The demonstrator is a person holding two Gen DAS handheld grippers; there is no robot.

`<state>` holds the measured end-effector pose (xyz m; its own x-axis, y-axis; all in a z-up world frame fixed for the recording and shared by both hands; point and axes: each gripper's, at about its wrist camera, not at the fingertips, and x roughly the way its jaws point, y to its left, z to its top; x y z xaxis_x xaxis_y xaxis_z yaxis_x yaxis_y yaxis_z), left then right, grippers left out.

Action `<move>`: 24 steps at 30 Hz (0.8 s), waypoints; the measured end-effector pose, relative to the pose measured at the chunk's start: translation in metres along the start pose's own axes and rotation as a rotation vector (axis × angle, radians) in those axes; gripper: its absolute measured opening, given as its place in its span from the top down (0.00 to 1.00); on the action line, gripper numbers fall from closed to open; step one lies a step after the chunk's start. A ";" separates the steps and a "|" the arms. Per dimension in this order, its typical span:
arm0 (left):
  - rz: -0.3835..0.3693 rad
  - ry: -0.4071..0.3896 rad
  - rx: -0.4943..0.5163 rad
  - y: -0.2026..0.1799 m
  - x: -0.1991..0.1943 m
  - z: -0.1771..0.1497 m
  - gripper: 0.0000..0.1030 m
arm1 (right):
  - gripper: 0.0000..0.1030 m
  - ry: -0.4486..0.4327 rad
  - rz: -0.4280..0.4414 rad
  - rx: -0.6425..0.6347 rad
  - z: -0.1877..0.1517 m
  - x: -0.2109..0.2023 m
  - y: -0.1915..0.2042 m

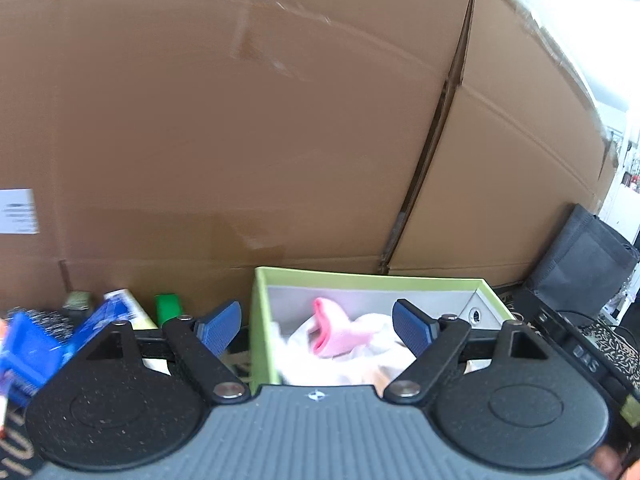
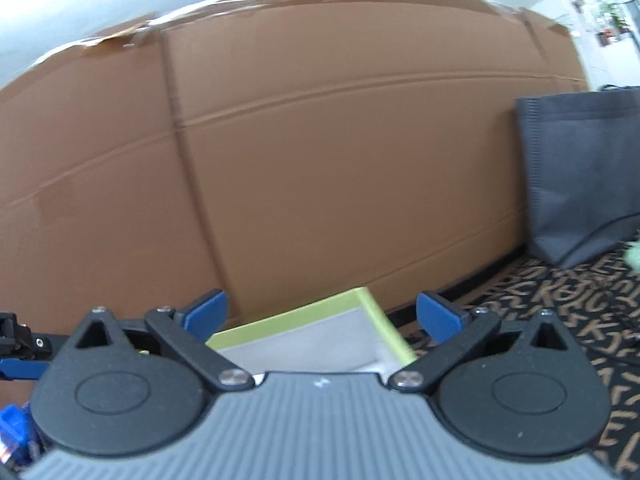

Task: Organize objects
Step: 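Grasp the blue gum container with left tool while right tool grasps blue medicine box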

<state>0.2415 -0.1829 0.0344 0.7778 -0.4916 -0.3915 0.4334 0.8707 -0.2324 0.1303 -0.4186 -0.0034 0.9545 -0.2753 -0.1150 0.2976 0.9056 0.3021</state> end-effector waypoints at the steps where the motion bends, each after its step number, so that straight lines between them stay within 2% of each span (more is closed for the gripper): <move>1: 0.007 -0.009 0.006 0.004 -0.009 -0.004 0.16 | 0.00 -0.006 0.018 -0.010 -0.001 -0.001 0.005; 5: 0.049 -0.047 0.034 0.023 -0.038 -0.018 0.15 | 0.00 -0.026 0.081 -0.103 -0.009 -0.007 0.032; 9: 0.104 -0.063 0.001 0.057 -0.066 -0.037 0.15 | 0.00 -0.005 0.129 -0.185 -0.021 -0.007 0.057; 11: 0.137 -0.054 -0.038 0.078 -0.076 -0.049 0.15 | 0.00 0.012 0.157 -0.197 -0.026 -0.009 0.068; 15: 0.211 -0.018 -0.087 0.115 -0.087 -0.071 0.15 | 0.00 0.041 0.266 -0.199 -0.037 -0.016 0.096; 18: 0.275 0.008 -0.101 0.139 -0.092 -0.082 0.15 | 0.00 0.061 0.343 -0.272 -0.052 -0.022 0.124; 24: 0.305 -0.006 -0.145 0.169 -0.101 -0.084 0.15 | 0.00 0.146 0.465 -0.411 -0.086 -0.031 0.177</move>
<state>0.1983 0.0124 -0.0399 0.8643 -0.2087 -0.4577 0.1117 0.9668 -0.2298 0.1516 -0.2216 -0.0278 0.9606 0.1968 -0.1962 -0.2071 0.9778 -0.0333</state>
